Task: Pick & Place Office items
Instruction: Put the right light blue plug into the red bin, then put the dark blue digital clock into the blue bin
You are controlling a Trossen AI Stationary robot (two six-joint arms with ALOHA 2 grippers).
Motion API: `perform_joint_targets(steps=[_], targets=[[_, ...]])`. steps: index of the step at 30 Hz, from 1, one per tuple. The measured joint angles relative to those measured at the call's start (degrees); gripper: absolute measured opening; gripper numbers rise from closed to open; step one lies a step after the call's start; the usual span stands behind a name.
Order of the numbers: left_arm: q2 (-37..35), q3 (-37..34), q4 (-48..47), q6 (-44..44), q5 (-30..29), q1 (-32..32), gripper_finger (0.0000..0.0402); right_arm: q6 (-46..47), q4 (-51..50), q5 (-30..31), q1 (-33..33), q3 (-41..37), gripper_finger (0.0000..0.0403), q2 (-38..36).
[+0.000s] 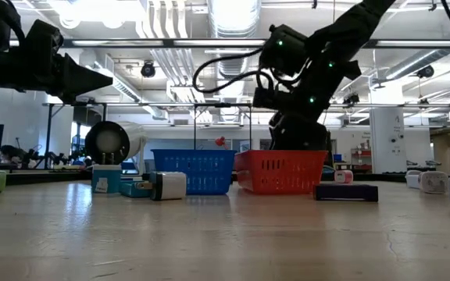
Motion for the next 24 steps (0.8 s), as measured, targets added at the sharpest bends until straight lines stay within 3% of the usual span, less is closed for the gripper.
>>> perform_joint_targets(steps=[13,24], targets=[[0.1,0.0,0.0,0.0,0.0,0.0,0.0009,-0.4,0.2,-0.2,0.0,0.3,0.0127,1.3],[0.2,0.0,-0.2,-1.3,0.0,0.0,0.0009,0.2,1.4,0.0,-0.1,0.1,0.0211,0.7]])
